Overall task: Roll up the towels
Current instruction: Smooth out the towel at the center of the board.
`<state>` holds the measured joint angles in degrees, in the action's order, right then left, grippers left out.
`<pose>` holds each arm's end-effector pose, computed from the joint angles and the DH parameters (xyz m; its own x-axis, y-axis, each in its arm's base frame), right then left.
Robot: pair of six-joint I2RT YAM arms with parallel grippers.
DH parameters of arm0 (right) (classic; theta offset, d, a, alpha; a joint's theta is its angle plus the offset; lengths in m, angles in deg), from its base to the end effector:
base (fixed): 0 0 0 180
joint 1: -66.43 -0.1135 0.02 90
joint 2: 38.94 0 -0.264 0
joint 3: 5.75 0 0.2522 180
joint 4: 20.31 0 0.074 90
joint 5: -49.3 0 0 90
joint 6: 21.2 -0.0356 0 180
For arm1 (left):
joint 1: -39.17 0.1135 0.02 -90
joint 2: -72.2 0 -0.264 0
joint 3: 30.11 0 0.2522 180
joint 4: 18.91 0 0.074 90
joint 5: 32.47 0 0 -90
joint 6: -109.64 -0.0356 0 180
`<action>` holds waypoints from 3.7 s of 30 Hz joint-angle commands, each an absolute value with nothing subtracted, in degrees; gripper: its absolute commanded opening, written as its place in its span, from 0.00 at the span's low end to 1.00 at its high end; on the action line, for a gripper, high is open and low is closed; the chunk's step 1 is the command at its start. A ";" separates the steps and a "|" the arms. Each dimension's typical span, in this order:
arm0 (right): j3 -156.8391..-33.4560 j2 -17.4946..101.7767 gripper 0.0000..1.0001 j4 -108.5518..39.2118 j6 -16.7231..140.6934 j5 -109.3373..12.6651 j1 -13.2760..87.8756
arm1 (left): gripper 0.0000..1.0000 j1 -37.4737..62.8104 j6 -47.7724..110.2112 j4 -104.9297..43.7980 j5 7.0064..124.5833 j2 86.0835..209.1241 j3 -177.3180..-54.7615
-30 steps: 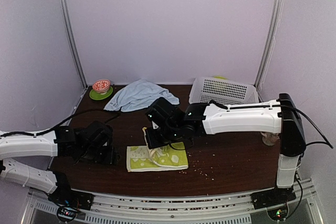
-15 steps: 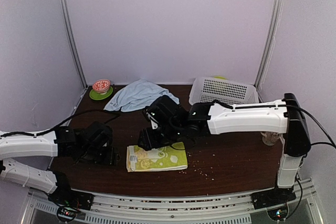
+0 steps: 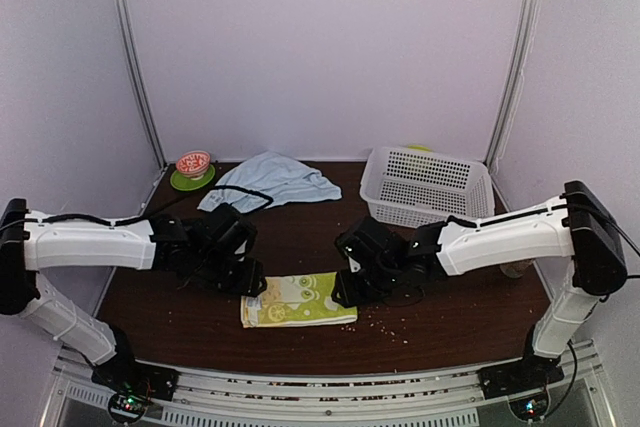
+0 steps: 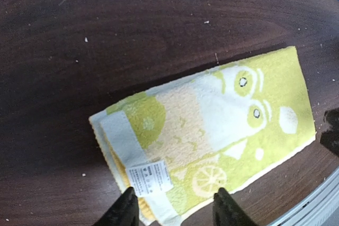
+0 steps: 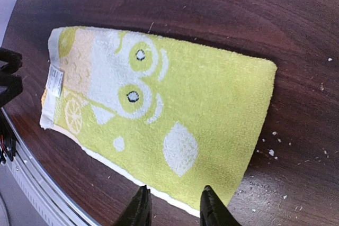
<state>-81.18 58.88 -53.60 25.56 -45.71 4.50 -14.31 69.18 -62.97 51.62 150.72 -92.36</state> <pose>0.1623 0.3110 0.1886 -0.9011 -0.2395 -0.3613 -0.3910 0.8091 0.4388 0.1599 -0.2098 0.2065 -0.9207 -0.0284 -0.3893 0.1056 0.9420 -0.3186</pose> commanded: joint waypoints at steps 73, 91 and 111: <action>-70.75 56.44 0.40 -41.46 14.51 -50.32 8.02 | 0.55 -13.56 56.15 -68.08 57.52 153.63 -102.45; -59.46 59.29 0.50 -21.51 -0.64 -53.72 10.06 | 0.43 -5.31 58.15 -65.99 50.59 168.36 -97.90; -56.22 52.89 0.00 -34.13 10.36 -51.63 14.75 | 0.45 -10.24 60.60 -63.49 54.28 166.76 -95.56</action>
